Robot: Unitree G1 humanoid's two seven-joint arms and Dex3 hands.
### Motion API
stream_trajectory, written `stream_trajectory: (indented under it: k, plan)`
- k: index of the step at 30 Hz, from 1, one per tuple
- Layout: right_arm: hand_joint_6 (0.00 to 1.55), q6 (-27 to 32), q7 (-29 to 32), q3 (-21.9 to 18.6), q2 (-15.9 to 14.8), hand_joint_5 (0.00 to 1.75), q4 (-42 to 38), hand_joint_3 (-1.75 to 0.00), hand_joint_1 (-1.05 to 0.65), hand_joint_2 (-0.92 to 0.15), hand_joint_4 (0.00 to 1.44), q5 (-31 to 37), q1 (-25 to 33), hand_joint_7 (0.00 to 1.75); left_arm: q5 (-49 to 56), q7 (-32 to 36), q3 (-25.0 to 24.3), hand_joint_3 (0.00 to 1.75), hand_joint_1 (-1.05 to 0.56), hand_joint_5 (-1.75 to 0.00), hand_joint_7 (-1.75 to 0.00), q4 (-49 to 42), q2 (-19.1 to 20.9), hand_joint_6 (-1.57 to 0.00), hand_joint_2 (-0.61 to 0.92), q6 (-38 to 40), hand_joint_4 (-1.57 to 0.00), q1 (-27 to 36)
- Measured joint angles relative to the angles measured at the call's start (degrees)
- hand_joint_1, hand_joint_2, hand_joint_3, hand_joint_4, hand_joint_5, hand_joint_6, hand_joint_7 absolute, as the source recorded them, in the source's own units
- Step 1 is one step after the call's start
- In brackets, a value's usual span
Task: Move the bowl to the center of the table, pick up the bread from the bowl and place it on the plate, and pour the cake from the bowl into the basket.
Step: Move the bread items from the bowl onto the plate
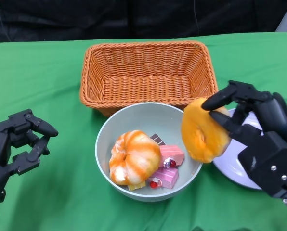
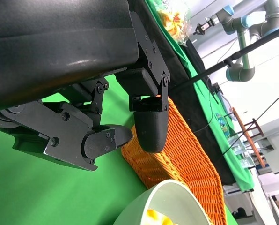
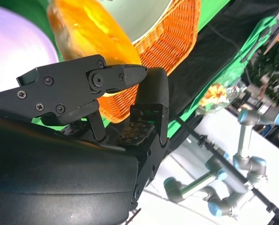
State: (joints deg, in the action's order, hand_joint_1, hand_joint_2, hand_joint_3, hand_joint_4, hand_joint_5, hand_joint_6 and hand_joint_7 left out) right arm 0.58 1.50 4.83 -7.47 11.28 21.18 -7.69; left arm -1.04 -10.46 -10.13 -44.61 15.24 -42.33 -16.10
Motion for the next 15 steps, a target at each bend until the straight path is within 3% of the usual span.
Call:
stream_trajectory:
  k: [15]
  plan:
    - [0.73,-2.2,0.2,-4.9,-1.7,1.69,-0.2,-0.2,-0.05,-0.92,0.7,-1.2,3.5,1.04,0.0,0.0,0.0,0.72,-0.07,-1.51,-1.17,-0.8,0.4,-0.8,0.72,0.0,-0.79,-0.4]
